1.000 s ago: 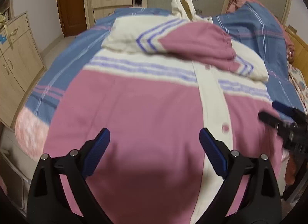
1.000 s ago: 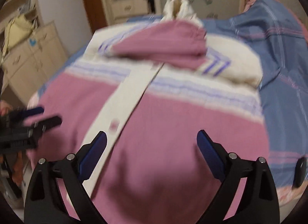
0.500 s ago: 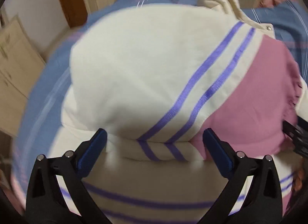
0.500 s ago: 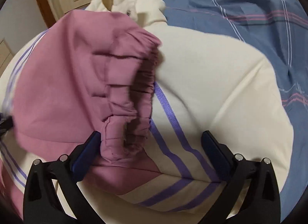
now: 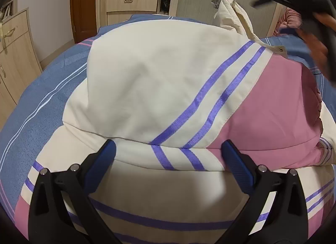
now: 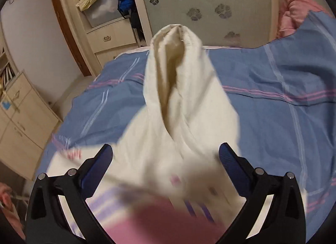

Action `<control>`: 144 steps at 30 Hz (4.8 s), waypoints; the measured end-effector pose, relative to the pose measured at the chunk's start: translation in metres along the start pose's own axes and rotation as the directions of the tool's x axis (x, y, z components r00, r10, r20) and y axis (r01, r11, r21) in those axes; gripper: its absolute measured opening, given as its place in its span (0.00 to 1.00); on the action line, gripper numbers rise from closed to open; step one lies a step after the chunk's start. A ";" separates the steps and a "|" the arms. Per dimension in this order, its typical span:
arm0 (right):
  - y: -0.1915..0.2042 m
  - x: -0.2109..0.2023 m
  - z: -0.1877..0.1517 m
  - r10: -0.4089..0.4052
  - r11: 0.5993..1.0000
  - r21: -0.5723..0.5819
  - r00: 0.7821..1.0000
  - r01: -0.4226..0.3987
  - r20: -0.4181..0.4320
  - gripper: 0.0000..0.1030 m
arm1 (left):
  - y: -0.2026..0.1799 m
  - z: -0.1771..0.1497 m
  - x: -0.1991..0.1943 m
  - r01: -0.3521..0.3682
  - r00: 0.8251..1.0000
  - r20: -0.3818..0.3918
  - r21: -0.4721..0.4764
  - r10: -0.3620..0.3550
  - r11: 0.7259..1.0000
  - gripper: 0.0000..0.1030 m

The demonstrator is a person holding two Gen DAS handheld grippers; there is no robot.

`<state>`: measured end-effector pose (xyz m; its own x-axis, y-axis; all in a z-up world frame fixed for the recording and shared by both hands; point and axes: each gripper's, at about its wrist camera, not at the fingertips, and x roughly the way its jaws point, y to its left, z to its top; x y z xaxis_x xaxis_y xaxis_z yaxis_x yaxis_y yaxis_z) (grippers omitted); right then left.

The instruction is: Fold large clothes

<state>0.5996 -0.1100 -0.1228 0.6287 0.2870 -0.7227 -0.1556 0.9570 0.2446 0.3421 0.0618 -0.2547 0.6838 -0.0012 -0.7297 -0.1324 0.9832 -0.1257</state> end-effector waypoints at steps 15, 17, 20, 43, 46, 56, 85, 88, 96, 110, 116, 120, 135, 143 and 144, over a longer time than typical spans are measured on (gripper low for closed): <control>0.052 -0.067 -0.027 0.196 0.977 -0.130 0.946 -0.167 0.258 0.05 | 0.007 -0.003 0.001 0.025 1.000 -0.007 -0.018 -0.025 1.000 0.98; 0.064 -0.121 -0.079 0.286 0.945 -0.242 0.914 -0.220 0.288 0.05 | 0.007 -0.001 0.000 0.027 1.000 -0.008 -0.019 -0.027 0.999 0.98; 0.073 -0.178 -0.173 0.344 0.905 -0.352 0.898 -0.239 0.275 0.06 | 0.011 0.001 -0.001 0.038 0.999 -0.002 -0.032 -0.038 0.999 0.98; -0.046 -0.257 -0.245 0.010 0.998 -0.065 0.935 0.014 0.354 0.99 | 0.028 -0.004 -0.015 0.083 0.996 0.024 -0.080 -0.081 0.993 0.98; -0.065 -0.184 -0.203 0.066 0.998 -0.013 0.989 -0.065 0.135 0.99 | 0.028 -0.003 -0.014 0.084 0.996 0.025 -0.081 -0.082 0.993 0.98; -0.038 -0.217 -0.204 0.366 0.926 -0.009 0.887 -0.379 0.281 0.11 | 0.023 -0.005 -0.008 0.074 0.997 0.016 -0.073 -0.073 0.995 0.98; -0.012 -0.248 -0.369 0.239 0.971 -0.006 0.959 -0.241 0.150 0.62 | -0.086 0.022 -0.076 0.382 0.919 -0.096 -0.018 -0.381 0.924 0.59; -0.028 -0.257 -0.373 0.207 0.975 0.041 0.963 -0.217 0.176 0.65 | -0.063 0.014 -0.057 0.483 0.850 -0.126 -0.202 -0.511 0.852 0.14; -0.039 -0.245 -0.372 0.363 0.922 0.097 0.923 -0.375 0.128 0.65 | -0.023 0.024 -0.104 0.577 0.802 0.003 -0.269 -0.598 0.772 0.11; -0.041 -0.212 -0.368 0.040 0.965 0.246 0.975 -0.094 0.216 0.48 | -0.048 0.018 -0.114 0.590 0.779 -0.109 -0.207 -0.618 0.780 0.16; -0.057 -0.225 -0.385 -0.086 0.988 0.134 0.995 0.079 0.048 0.47 | -0.060 -0.019 -0.079 0.500 0.820 -0.203 -0.199 -0.534 0.843 0.19; -0.079 -0.247 -0.392 0.079 0.981 0.178 0.997 -0.079 0.008 0.48 | -0.040 -0.041 -0.055 0.474 0.806 -0.240 -0.285 -0.540 0.833 0.33; -0.047 -0.262 -0.295 0.276 0.955 0.047 0.936 -0.293 0.219 0.47 | -0.047 -0.053 -0.059 0.381 0.885 -0.222 -0.163 -0.410 0.910 0.38; -0.087 -0.161 -0.314 0.203 0.912 0.364 0.979 -0.190 0.004 0.00 | -0.033 -0.057 -0.059 0.400 0.877 -0.208 -0.183 -0.433 0.898 0.39; -0.098 -0.157 -0.325 0.230 0.889 0.404 0.973 -0.215 0.012 0.00 | -0.032 -0.058 -0.059 0.399 0.877 -0.211 -0.183 -0.432 0.899 0.39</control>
<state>0.2687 -0.2357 -0.2436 0.5850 0.4992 -0.6392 0.0343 0.7722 0.6345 0.2643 0.0194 -0.2467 0.5054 -0.4646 -0.7272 0.0224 0.8495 -0.5271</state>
